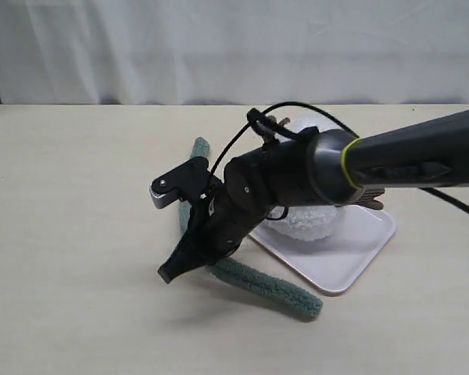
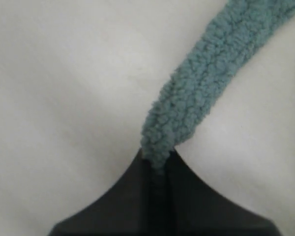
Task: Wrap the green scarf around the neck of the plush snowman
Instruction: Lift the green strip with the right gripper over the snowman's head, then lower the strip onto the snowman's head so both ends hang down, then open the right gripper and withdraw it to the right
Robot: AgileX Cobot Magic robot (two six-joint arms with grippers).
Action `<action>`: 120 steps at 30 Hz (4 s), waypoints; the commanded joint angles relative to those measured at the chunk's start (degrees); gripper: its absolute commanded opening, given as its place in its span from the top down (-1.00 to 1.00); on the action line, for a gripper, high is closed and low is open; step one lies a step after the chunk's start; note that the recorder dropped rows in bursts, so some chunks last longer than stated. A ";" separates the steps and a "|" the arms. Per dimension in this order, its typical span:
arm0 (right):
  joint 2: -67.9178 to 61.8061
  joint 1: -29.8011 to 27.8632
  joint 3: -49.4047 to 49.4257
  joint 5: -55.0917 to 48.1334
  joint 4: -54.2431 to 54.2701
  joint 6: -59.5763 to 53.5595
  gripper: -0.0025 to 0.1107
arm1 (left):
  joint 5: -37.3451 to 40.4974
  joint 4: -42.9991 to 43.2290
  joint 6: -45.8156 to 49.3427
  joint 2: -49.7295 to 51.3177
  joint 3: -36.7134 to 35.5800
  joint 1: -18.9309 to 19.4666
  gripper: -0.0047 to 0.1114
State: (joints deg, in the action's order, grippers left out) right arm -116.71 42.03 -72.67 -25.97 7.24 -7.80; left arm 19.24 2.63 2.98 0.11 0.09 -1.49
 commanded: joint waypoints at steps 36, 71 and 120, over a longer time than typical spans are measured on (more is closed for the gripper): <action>29.39 -2.85 1.60 -17.44 -51.41 51.64 0.89 | -0.71 -0.12 0.04 -0.11 -0.09 0.07 0.92; 22.03 -17.06 1.38 -8.15 -47.35 53.17 0.89 | -0.77 -0.12 0.04 -0.11 -0.09 0.07 0.92; 15.60 -17.19 -3.98 -33.31 -26.04 32.41 0.07 | -0.78 -0.12 0.04 -0.11 -0.09 0.07 0.92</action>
State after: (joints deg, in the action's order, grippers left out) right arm -101.26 24.95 -75.24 -55.85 -22.20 28.20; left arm 19.24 2.63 2.98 0.11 0.09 -1.49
